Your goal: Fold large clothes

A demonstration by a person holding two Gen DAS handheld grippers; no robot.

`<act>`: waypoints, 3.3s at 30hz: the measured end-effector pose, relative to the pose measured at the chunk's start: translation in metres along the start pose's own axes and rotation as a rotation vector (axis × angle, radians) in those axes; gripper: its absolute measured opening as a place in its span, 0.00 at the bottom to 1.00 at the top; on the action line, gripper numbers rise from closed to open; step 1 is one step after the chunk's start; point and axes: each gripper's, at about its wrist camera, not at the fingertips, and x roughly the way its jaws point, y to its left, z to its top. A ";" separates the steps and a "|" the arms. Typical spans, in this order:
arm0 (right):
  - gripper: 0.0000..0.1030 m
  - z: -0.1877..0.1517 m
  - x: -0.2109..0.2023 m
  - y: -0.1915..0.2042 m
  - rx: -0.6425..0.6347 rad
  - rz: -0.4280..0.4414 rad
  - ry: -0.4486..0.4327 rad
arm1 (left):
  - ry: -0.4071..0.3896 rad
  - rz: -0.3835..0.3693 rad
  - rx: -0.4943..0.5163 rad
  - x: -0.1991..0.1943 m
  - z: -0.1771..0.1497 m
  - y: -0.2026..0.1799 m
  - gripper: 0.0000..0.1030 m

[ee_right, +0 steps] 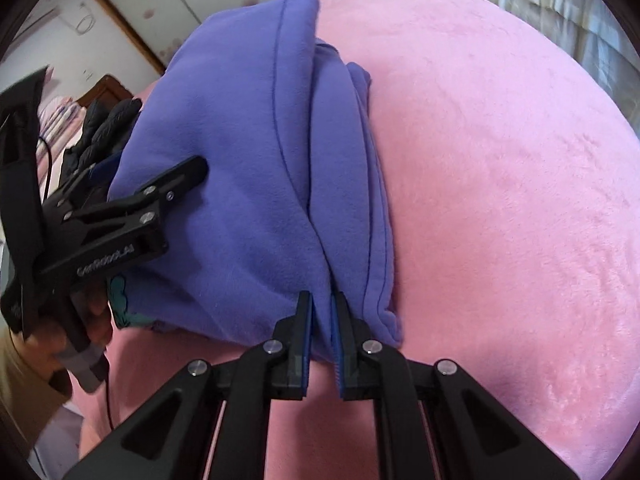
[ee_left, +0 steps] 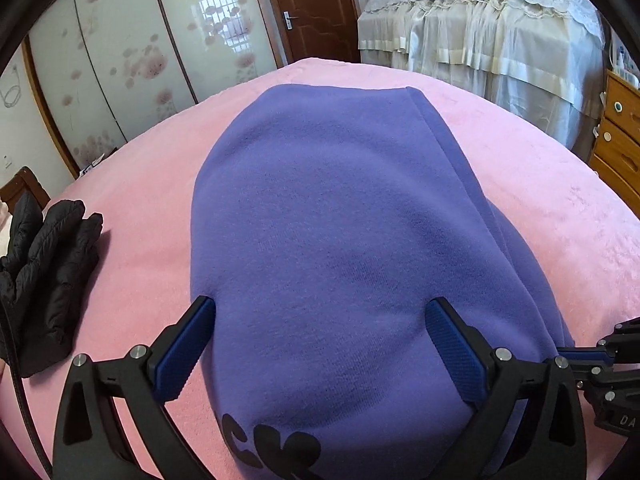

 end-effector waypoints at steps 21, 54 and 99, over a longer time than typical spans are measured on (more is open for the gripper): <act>0.30 0.029 -0.066 0.042 -0.199 -0.120 -0.017 | 0.105 -0.072 -0.288 -0.017 0.027 0.148 1.00; 0.09 0.152 0.042 0.026 -0.072 -0.235 -0.044 | 0.221 -0.052 -0.259 0.066 0.077 0.107 1.00; 0.96 0.147 -0.044 0.010 -0.048 0.011 -0.065 | 0.310 -0.527 -0.493 0.031 -0.007 0.187 0.99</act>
